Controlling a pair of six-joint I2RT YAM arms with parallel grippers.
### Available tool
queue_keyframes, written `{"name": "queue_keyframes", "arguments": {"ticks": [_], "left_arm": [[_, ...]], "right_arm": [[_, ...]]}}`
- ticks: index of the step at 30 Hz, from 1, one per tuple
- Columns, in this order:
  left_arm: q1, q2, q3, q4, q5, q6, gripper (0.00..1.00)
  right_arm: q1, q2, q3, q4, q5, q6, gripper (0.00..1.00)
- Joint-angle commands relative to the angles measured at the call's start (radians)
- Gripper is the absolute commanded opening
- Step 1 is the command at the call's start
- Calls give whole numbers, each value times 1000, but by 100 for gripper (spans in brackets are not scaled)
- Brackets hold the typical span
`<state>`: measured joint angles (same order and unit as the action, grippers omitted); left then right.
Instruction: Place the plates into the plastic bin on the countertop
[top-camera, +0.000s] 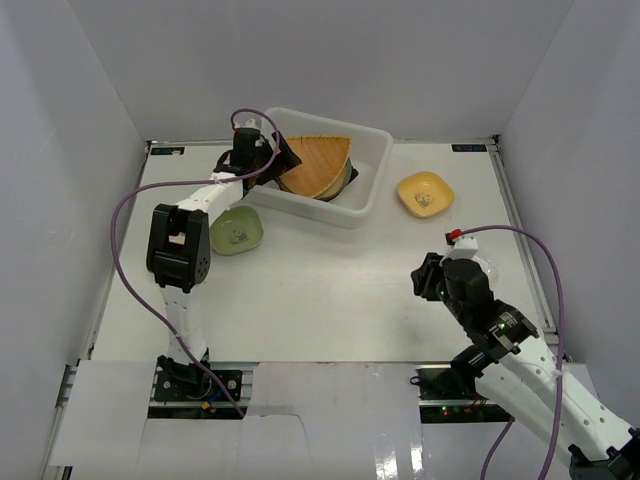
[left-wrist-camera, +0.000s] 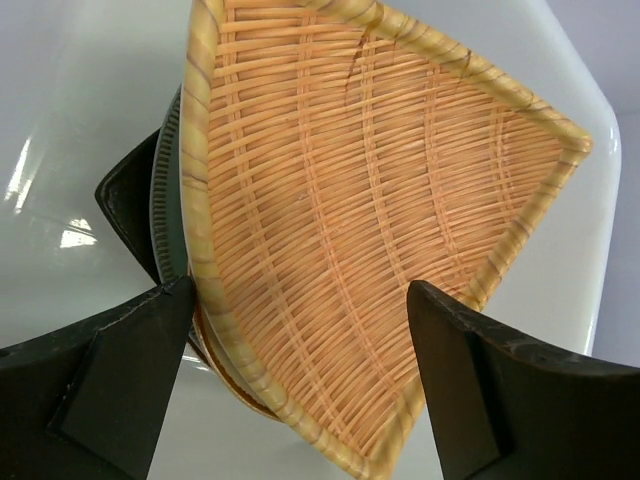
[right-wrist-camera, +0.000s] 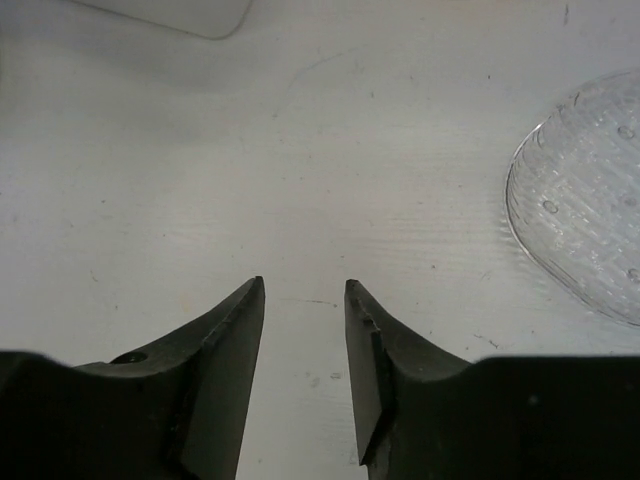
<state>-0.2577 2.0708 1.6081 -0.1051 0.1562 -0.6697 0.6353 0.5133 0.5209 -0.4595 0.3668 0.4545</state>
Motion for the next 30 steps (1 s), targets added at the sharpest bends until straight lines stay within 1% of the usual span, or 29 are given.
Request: {"name": "queue_keyframes", "arguments": {"ticks": [1,2,3,4,5,7,8,9,10,11,13,14,16,17,18,20,21,22,25,27,28,29,30], "left_arm": [[-5,-151,-19,-4,-36,91,98],[-3,-172,-37,-1,-59,104,98],[-5,-195,-51,4,-78,116,98],[-5,-218,-66,13,-95,140,98],[-5,-272,-85,22,-109,151,98],[-5,-342,-173,94,-121,189,98],[-6,-416,-239,160,-124,197,98],[-8,-449,-261,169,-141,200,98],[-8,-475,-275,170,-141,208,98],[-8,-518,-287,150,-141,211,98],[-9,-552,-293,111,-133,199,98],[-11,-590,-298,41,-117,185,98],[-12,-649,-371,9,-69,154,98],[-12,-735,-417,5,-61,121,98],[-15,-783,-521,5,-60,104,98],[-17,-880,-629,4,-78,73,96],[-17,-978,-684,2,-86,35,95],[-17,-1026,-791,4,-95,19,94],[-21,-1170,-926,-43,-110,1,92],[-21,-1222,-964,-132,-139,-2,92],[-21,-1274,-981,-162,-156,-10,92],[-23,-1307,-1020,-195,-197,-17,91],[-22,-1339,-1042,-205,-208,-34,91]], "right_arm": [[4,45,-31,82,26,24,46],[3,69,-39,91,40,26,48],[3,80,-42,97,50,26,53],[1,94,-42,105,63,26,54],[1,120,-41,105,76,26,57],[3,142,-36,104,125,24,63],[0,155,-36,101,164,24,63],[-2,163,-35,102,182,23,68],[-3,180,-35,102,201,20,68],[-11,188,-33,104,233,21,72],[-25,220,-33,108,256,27,73],[-28,237,-35,122,289,33,73],[-48,301,-38,143,313,33,73],[-51,329,-38,169,334,27,73],[-55,358,-35,173,348,20,73],[-74,450,-9,171,382,12,73],[-83,476,1,170,389,-3,73],[-104,520,11,170,389,-16,72],[-163,568,50,191,350,-62,70],[-196,585,64,231,328,-88,66],[-241,608,68,243,308,-108,65],[-261,626,79,251,253,-112,64],[-278,660,82,258,230,-117,63]]}}
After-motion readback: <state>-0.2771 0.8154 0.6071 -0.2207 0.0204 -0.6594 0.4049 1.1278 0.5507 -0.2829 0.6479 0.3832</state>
